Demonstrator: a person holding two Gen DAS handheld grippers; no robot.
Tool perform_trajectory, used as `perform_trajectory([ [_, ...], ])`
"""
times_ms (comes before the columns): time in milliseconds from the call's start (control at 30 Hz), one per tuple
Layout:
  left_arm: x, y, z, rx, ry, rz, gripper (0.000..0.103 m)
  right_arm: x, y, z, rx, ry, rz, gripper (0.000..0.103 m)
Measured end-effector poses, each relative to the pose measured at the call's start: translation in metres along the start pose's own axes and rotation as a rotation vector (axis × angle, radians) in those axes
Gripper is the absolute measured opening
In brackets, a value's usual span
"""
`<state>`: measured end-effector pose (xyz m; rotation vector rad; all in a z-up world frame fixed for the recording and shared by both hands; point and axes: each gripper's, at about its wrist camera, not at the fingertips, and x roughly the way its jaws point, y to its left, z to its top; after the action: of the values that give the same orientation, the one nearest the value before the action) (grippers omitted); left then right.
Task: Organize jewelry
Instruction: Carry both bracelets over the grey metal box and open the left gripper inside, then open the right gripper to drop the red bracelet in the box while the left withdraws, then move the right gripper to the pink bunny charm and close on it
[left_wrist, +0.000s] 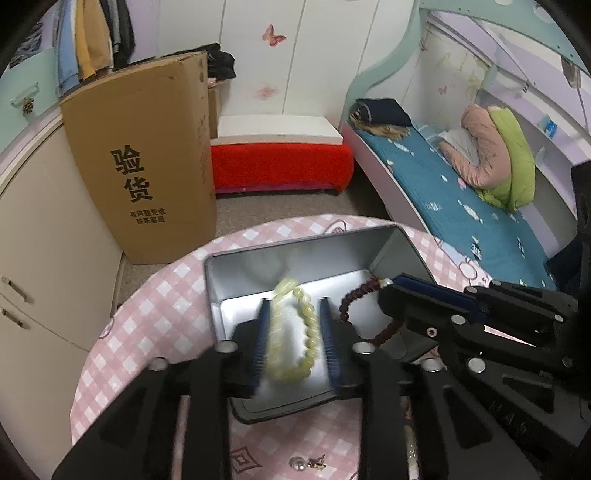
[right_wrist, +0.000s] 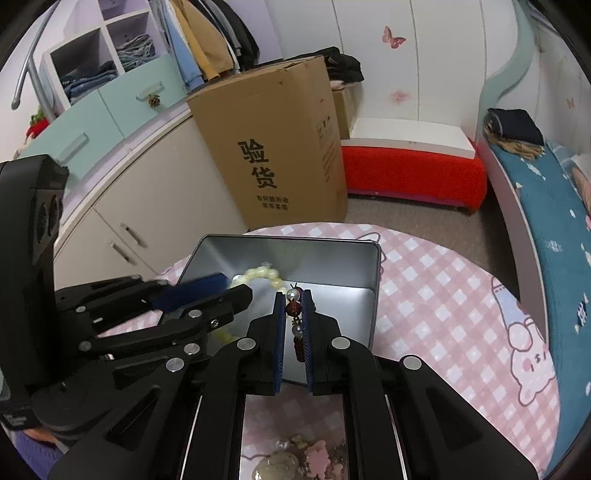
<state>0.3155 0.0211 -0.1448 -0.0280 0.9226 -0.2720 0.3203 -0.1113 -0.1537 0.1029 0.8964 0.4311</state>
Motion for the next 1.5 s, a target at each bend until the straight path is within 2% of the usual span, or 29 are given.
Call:
perform_trajectory([
  [100,-0.005,0.002,0.001,-0.008,-0.014,-0.01,0.043,-0.002,-0.005,-0.001,0.019,0.002,0.017,0.009],
  [333,-0.019,0.006,0.003,-0.047,-0.051,-0.003,0.053,-0.004,-0.007,-0.002,0.057,0.003,0.052,0.012],
  [567,-0.027,0.004,0.0,-0.048,-0.051,0.0,0.055,-0.011,-0.008,-0.007,0.066,-0.004,0.055,0.012],
  [800,-0.066,0.006,-0.017,-0.052,-0.127,-0.009,0.055,-0.052,-0.011,-0.022,0.038,-0.066,0.019,0.012],
  [833,-0.071,0.006,-0.021,-0.053,-0.136,-0.007,0.057,-0.06,-0.01,-0.029,0.03,-0.076,0.002,0.015],
  [867,-0.076,0.006,-0.029,-0.05,-0.144,-0.005,0.059,-0.066,-0.009,-0.037,0.019,-0.085,-0.019,0.022],
  [900,-0.08,0.006,-0.035,-0.048,-0.15,0.005,0.06,-0.071,-0.009,-0.042,0.016,-0.091,-0.03,0.049],
  [933,-0.083,0.006,-0.045,-0.043,-0.154,0.016,0.06,-0.078,-0.008,-0.054,0.01,-0.105,-0.048,0.062],
  [1133,-0.086,0.008,-0.091,-0.079,-0.115,0.029,0.06,-0.086,0.003,-0.121,-0.032,-0.063,-0.096,0.062],
  [1200,-0.084,0.01,-0.103,-0.097,-0.093,0.034,0.06,-0.084,0.009,-0.138,-0.023,-0.044,-0.079,0.062],
  [1367,-0.08,0.014,-0.126,-0.127,-0.056,0.044,0.06,-0.073,0.027,-0.169,-0.04,-0.009,-0.081,0.063],
  [1500,-0.077,0.012,-0.136,-0.119,-0.038,0.06,0.06,-0.06,0.04,-0.18,-0.055,0.021,-0.077,0.066],
])
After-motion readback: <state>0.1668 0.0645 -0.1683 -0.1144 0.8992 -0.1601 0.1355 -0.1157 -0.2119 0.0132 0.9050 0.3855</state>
